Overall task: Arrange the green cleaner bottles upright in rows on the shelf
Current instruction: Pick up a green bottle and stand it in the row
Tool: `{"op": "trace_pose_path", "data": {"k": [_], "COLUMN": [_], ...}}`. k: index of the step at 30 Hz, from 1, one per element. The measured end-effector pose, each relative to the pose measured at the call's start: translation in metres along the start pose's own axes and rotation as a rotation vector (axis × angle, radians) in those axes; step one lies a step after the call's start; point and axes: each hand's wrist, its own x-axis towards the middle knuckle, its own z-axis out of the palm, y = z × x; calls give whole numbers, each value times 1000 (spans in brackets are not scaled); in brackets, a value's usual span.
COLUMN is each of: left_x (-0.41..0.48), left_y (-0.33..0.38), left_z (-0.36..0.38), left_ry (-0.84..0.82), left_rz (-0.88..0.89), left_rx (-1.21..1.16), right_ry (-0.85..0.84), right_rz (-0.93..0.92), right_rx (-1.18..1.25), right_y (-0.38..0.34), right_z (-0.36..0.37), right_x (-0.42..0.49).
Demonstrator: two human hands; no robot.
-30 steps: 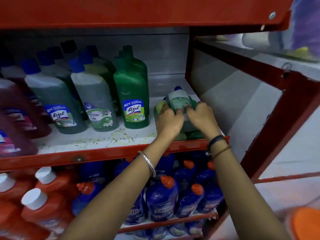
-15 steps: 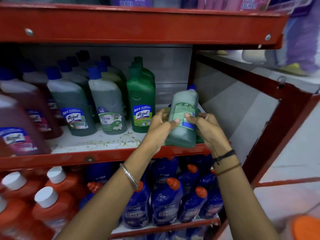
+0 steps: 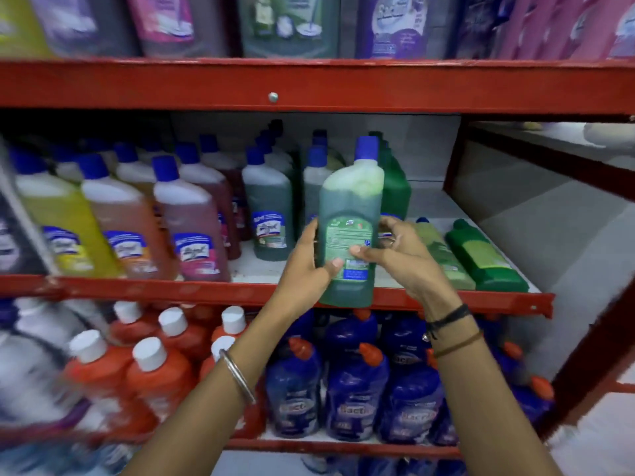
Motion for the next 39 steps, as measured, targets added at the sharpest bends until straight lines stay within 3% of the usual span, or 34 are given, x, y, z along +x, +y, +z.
{"op": "trace_pose_path", "data": {"k": [7, 14, 20, 26, 31, 36, 39], "left_x": [8, 17, 19, 14, -3, -10, -8], "left_y": [-18, -51, -79, -87, -77, -79, -74], "left_z": [-69, -97, -102, -104, -96, -95, -91], "left_ry": [174, 161, 172, 265, 314, 181, 249], "left_rz": [111, 88, 47, 51, 125, 209, 194], "left_rx": [178, 274, 290, 315, 387, 368, 339], "right_ry": [-16, -25, 159, 272, 219, 111, 73], "right_rz": [-154, -154, -201, -257, -238, -224, -194], "right_rx": [-216, -128, -292, -238, -252, -241, -234], "right_y": [7, 37, 54, 60, 59, 48, 47], "right_z": [79, 115, 126, 137, 144, 149, 143], "right_x": [43, 57, 61, 50, 51, 56, 61]}}
